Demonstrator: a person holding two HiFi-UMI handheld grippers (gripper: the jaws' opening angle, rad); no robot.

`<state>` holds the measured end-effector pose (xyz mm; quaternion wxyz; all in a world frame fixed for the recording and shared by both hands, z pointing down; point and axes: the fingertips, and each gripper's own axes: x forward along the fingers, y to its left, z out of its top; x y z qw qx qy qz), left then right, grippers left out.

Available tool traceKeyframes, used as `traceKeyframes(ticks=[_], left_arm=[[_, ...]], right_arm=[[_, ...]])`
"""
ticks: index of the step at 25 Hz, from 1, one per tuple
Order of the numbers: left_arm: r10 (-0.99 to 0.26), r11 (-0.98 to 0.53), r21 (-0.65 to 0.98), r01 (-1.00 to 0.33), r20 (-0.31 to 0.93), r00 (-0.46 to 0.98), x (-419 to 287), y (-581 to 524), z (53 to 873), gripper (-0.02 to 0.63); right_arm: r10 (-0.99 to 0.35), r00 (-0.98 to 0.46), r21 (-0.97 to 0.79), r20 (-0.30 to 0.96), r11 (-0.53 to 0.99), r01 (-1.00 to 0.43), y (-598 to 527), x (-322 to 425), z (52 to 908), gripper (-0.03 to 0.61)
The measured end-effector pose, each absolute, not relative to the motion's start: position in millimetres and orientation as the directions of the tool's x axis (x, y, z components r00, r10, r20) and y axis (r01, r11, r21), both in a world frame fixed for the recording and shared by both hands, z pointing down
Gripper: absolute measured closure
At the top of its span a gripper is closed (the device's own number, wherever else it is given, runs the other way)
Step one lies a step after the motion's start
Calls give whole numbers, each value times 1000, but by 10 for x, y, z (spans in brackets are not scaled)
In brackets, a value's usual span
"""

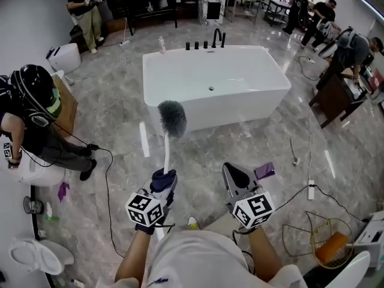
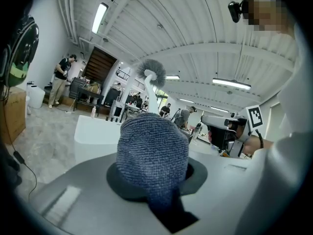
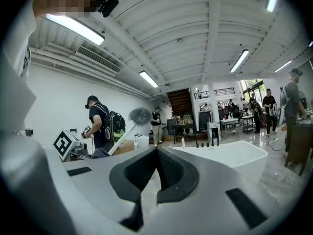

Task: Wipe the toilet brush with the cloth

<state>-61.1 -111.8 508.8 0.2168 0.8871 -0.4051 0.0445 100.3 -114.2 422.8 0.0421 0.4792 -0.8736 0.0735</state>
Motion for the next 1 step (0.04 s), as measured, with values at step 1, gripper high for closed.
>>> traceKeyframes(ticks=[1], left_arm=[[-698, -573, 350, -741, 266, 665, -605, -1103, 5131, 537]], right_arm=[[-833, -533, -94, 148, 525, -846, -1124, 1037, 4254, 577]])
